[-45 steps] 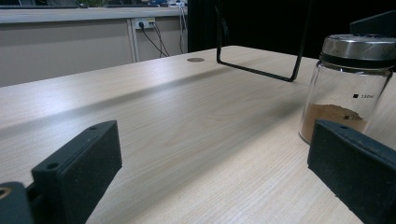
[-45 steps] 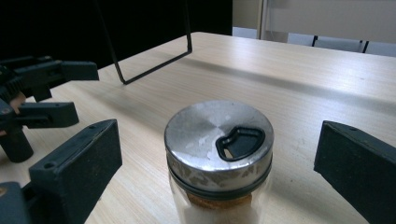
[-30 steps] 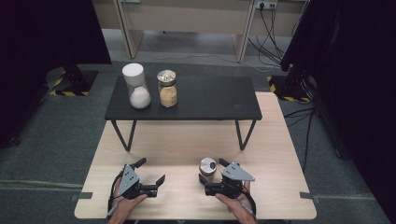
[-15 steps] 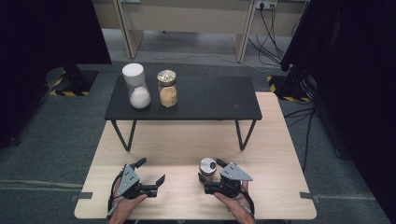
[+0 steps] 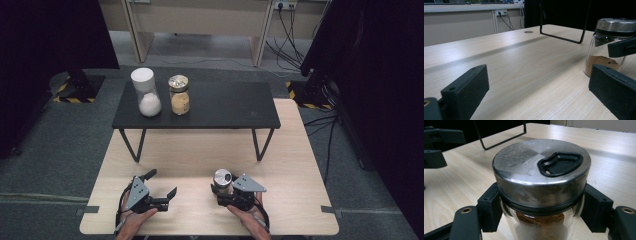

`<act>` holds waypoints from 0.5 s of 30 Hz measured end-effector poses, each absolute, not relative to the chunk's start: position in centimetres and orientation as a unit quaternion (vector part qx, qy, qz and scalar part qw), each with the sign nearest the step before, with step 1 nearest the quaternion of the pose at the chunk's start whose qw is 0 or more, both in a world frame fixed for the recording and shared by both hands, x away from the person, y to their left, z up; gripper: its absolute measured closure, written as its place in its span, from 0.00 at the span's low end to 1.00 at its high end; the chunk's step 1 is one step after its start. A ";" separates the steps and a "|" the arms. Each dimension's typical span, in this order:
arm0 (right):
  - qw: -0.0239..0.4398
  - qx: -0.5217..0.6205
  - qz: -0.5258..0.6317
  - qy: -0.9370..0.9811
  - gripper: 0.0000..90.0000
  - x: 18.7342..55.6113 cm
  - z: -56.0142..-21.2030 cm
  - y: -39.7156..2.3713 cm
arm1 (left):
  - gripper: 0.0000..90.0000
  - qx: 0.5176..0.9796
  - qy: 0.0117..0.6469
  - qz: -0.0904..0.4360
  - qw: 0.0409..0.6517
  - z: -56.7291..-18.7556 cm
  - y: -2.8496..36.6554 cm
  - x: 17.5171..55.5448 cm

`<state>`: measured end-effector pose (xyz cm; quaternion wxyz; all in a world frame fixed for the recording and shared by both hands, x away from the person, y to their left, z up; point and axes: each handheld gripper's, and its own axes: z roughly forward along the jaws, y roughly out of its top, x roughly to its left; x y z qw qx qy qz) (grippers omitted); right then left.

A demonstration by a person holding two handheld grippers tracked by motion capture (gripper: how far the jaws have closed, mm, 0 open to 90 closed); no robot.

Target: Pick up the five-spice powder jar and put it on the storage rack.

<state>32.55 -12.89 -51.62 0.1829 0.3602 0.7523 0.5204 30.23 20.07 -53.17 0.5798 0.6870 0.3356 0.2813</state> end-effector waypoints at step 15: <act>0.193 0.352 0.525 0.750 0.34 32.2 -51.1 -12.8 | 0.02 0.687 0.335 0.281 0.580 -53.2 20.1 30.2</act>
